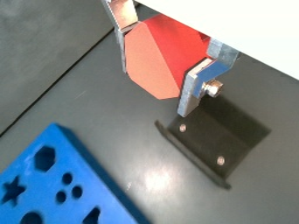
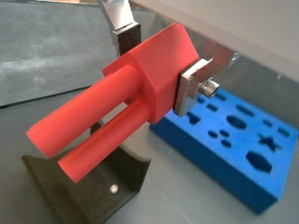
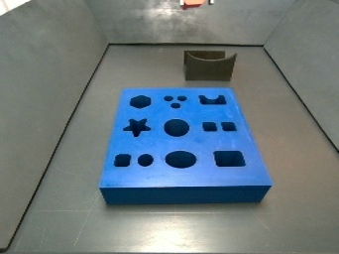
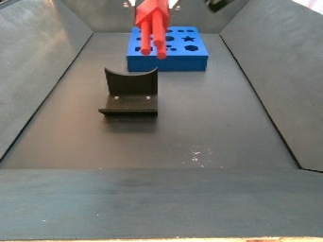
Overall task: Pick up the 3 prong object. Move up. Rotate the 3 prong object. Place the 3 prong object on the fixture. Regrasp the 3 prong object. Move to above the board. Insert the 3 prong object.
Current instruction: Place the 3 prong object on the fixture.
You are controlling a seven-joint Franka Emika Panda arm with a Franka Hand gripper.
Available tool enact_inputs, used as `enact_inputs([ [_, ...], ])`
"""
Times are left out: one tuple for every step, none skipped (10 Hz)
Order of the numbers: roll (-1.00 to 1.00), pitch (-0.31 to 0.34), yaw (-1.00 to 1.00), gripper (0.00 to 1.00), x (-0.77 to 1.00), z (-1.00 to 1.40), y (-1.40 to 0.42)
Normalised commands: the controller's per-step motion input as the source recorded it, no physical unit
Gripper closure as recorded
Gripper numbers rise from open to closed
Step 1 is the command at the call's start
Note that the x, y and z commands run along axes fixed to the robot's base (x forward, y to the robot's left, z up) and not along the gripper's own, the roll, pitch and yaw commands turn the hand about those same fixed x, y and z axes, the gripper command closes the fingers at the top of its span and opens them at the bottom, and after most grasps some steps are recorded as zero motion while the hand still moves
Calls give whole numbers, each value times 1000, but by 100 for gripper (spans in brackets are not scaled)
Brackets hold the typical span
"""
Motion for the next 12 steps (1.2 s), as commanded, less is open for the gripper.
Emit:
enact_inputs([
  [-917, 120, -98, 100, 680, -35, 52],
  [-757, 108, -103, 100, 608, -32, 52],
  [-594, 91, -110, 100, 539, -28, 52],
  [-428, 78, -113, 100, 470, -26, 51],
  [-249, 64, -104, 100, 374, -14, 36],
  [-201, 49, -101, 100, 291, -13, 34],
  [-186, 46, -93, 100, 234, -15, 38],
  [-1000, 241, -84, 100, 145, -1000, 135],
  [-1000, 236, -85, 100, 135, -1000, 138],
  [-993, 249, -155, 100, 151, -1000, 144],
  [-789, 216, -188, 100, 172, -1000, 139],
  [-628, 171, -210, 100, 183, -1000, 143],
])
